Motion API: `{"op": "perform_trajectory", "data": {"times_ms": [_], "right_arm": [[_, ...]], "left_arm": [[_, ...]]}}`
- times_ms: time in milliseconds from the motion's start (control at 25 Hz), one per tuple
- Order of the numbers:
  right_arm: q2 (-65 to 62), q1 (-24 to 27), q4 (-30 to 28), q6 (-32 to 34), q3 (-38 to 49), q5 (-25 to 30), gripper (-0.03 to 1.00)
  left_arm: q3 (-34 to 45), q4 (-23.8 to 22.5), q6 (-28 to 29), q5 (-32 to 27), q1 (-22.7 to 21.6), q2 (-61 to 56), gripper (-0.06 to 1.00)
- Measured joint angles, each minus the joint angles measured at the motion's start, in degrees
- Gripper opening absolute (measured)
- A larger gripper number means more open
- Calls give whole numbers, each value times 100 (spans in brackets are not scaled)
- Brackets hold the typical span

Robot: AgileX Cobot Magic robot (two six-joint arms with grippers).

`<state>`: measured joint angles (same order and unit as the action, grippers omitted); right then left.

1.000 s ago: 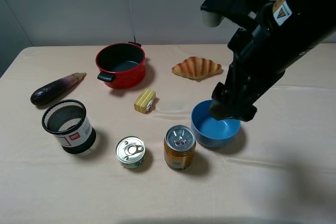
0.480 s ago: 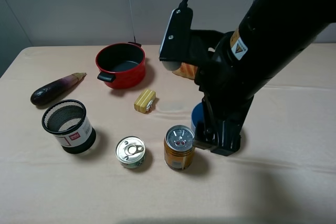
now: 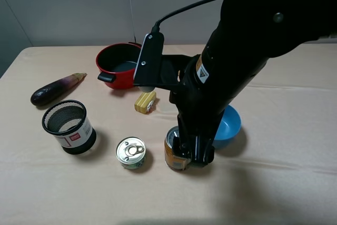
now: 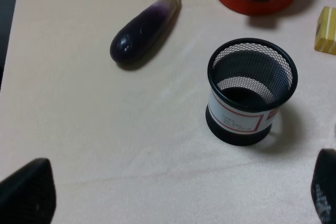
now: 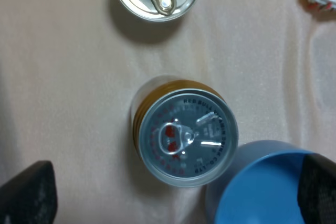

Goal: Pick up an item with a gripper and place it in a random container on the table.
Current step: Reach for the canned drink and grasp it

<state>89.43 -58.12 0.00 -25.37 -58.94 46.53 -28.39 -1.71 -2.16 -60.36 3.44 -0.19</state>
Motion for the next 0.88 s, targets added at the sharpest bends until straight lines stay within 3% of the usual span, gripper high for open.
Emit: {"op": "perform_trajectory", "data": {"times_ms": [880], "right_arm": [[744, 0, -104, -16, 5, -384, 69]], "left_arm": [[0, 0, 0, 0, 0, 0, 99]]}}
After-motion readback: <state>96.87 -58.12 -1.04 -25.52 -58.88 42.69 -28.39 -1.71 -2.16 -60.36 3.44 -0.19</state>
